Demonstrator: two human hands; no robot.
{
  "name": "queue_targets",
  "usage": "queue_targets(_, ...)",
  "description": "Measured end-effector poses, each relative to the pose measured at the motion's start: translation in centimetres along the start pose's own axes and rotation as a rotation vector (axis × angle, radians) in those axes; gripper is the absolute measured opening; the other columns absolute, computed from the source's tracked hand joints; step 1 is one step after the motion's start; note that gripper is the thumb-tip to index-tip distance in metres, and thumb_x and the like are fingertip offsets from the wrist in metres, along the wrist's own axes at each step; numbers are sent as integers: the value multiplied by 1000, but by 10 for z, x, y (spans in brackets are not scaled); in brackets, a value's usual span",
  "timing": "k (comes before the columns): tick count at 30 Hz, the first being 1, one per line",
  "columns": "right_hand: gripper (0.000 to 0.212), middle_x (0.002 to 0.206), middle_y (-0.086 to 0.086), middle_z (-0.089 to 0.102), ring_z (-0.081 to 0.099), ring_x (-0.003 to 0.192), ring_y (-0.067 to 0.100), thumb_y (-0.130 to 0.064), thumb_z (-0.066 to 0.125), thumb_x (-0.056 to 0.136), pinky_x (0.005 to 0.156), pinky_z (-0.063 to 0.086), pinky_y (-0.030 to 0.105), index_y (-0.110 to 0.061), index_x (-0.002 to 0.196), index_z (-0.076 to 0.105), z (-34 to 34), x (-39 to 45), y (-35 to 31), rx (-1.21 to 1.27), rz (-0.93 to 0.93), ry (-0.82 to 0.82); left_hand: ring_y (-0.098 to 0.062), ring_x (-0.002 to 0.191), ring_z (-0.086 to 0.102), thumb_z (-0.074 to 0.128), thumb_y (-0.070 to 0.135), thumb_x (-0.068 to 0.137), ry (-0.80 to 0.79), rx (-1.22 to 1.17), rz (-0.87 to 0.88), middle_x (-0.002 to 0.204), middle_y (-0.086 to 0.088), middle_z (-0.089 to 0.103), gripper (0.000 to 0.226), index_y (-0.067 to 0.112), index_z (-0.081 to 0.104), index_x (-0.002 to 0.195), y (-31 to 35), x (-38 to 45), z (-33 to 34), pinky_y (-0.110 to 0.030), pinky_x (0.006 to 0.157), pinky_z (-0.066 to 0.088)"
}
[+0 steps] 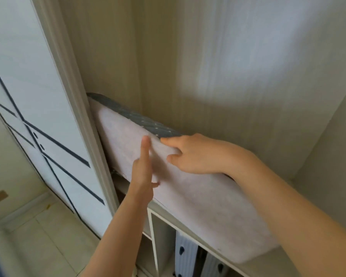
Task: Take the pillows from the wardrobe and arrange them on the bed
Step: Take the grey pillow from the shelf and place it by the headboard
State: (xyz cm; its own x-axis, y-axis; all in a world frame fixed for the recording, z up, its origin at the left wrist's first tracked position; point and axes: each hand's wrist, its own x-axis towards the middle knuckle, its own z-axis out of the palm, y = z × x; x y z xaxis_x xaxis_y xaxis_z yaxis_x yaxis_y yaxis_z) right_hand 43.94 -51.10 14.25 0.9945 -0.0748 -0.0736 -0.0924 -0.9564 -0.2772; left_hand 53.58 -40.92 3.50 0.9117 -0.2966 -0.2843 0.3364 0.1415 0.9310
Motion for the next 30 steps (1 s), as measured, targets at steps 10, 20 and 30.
queue_targets(10,34,122,4,62,62,106,20,-23,39,100,89,54,39,-15,127,57,16,10,27,428,118,72,-35,110,62,79,32,81,96,56,31,128,-14,61,72,13,43,140,5,-5,-32,-50,87,55)
queue_targets(20,80,121,8,57,59,88,24,-74,20,89,72,44,35,-17,139,43,148,53,114,944,657,-159,-23,76,76,68,3,88,-70,-16,76,88,-8,79,19,10,68,106,-7,-5,-85,-28,59,60)
queue_targets(30,81,58,6,61,52,55,24,-88,12,75,55,43,33,-19,75,54,206,47,105,1352,760,4,-17,90,74,60,1,93,-130,356,433,94,1,79,43,37,81,89,-7,-55,-84,-35,85,58)
